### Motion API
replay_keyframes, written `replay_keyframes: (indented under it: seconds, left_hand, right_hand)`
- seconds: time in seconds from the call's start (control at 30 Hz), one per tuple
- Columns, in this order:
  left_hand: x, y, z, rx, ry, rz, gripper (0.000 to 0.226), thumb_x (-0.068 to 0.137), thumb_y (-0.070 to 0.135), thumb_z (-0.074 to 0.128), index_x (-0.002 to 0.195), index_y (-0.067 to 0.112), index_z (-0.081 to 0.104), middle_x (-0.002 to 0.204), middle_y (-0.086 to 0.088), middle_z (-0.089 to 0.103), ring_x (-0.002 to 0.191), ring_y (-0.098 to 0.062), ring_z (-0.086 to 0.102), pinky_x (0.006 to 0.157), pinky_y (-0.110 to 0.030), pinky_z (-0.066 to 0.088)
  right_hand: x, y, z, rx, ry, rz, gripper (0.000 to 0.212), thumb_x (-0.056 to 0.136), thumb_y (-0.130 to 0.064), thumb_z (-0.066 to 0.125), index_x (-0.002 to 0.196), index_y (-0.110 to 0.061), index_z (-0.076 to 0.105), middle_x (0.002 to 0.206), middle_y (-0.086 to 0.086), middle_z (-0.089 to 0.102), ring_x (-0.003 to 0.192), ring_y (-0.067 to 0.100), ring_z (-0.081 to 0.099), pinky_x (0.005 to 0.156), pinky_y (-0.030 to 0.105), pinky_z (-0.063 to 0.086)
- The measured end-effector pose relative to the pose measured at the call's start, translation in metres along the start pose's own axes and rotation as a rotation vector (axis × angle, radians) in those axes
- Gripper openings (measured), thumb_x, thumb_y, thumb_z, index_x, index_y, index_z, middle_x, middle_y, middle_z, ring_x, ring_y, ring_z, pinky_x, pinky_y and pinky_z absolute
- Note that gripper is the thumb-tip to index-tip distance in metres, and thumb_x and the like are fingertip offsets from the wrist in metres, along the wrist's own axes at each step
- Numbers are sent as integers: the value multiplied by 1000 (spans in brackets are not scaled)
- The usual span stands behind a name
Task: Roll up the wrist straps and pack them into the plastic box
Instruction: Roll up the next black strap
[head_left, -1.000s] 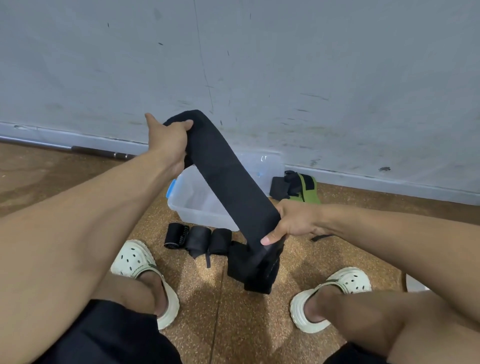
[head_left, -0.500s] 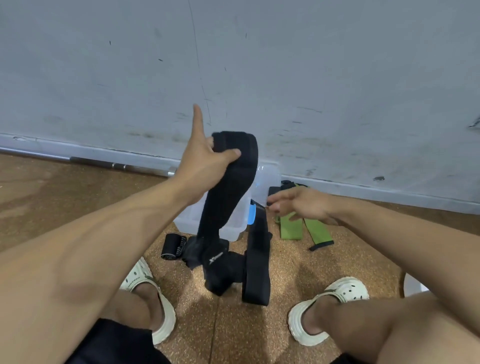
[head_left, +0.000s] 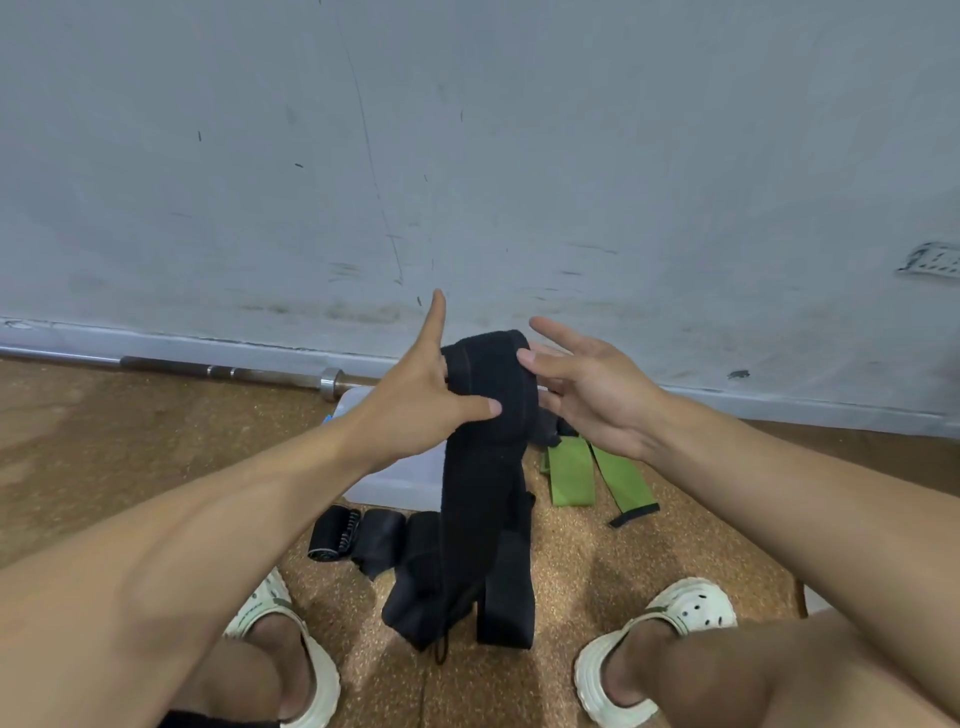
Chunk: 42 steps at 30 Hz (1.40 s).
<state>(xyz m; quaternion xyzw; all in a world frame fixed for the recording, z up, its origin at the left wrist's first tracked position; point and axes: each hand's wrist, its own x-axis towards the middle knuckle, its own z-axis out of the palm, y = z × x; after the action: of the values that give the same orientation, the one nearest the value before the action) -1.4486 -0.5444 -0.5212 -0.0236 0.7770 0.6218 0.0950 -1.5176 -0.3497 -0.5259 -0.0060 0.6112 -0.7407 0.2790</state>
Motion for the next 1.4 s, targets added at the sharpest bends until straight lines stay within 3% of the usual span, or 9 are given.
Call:
replay_keyframes:
  seconds: [0.1, 0.2, 0.33, 0.47, 0.67, 0.83, 1.07, 1.27, 1.4]
  left_hand:
    - [1, -3, 3, 43, -33, -1, 133, 83, 8, 80, 152, 52, -24, 143, 8, 56, 111, -4, 69, 107, -36, 50]
    - [0, 0, 6, 10, -15, -6, 135, 84, 13, 82, 152, 45, -30, 123, 17, 69, 107, -2, 70, 99, -28, 53]
    - [7, 3, 0, -307, 194, -38, 119, 94, 19, 72, 155, 32, -28, 120, 8, 75, 103, -10, 73, 80, -35, 62]
    - [9, 0, -7, -315, 309, -16, 113, 93, 1, 70, 160, 35, -13, 130, 6, 70, 101, -14, 75, 77, -36, 61]
    - [1, 6, -3, -164, 112, 8, 114, 92, -7, 67, 159, 43, -9, 122, 2, 74, 103, -19, 75, 90, -40, 59]
    - [-3, 9, 0, -14, -31, 6, 115, 89, -9, 61, 158, 46, -13, 104, -4, 78, 84, -24, 72, 87, -44, 55]
    - [1, 1, -1, 2, 87, 41, 108, 89, -3, 66, 162, 39, -2, 94, 1, 70, 90, -16, 72, 94, -39, 56]
    - [-1, 4, 3, 43, 254, 93, 77, 89, 25, 77, 153, 32, 35, 115, 12, 71, 104, 1, 67, 86, -10, 51]
    - [-5, 3, 12, -22, 143, 118, 45, 80, 29, 84, 123, 25, 69, 113, 12, 75, 111, -1, 67, 106, -30, 50]
  right_hand:
    - [-3, -3, 4, 15, -1, 0, 70, 91, 3, 69, 153, -19, 44, 120, 2, 76, 112, 19, 70, 93, 31, 54]
    - [-7, -4, 6, -71, -32, -22, 79, 91, 7, 67, 157, -21, 36, 121, 3, 76, 117, 22, 69, 100, 36, 52]
    - [-10, -2, 5, -220, -116, -42, 95, 90, 13, 64, 163, -24, 16, 127, 1, 73, 119, 25, 69, 97, 35, 51]
    - [-12, 1, 5, -347, -122, -31, 102, 89, 5, 72, 164, -28, 10, 122, 0, 75, 114, 27, 71, 100, 37, 54]
    - [-10, -3, 3, -406, 51, -88, 90, 88, -45, 75, 161, -27, 25, 116, -3, 77, 112, 19, 71, 101, 43, 55]
    - [-15, -10, -1, -394, -12, -77, 58, 93, -22, 74, 145, -26, 50, 107, 2, 79, 99, 20, 73, 101, 46, 52]
    - [-22, -14, -1, -455, -222, 10, 47, 90, 1, 72, 132, -20, 64, 104, 13, 74, 95, 29, 72, 88, 42, 53]
    - [-21, -11, 5, -158, -93, -14, 46, 94, 8, 63, 136, -11, 59, 102, 15, 75, 93, 29, 75, 86, 38, 62]
    - [-23, -15, 13, 105, -7, -14, 39, 95, 11, 60, 131, 0, 53, 104, 20, 75, 93, 30, 76, 78, 35, 64]
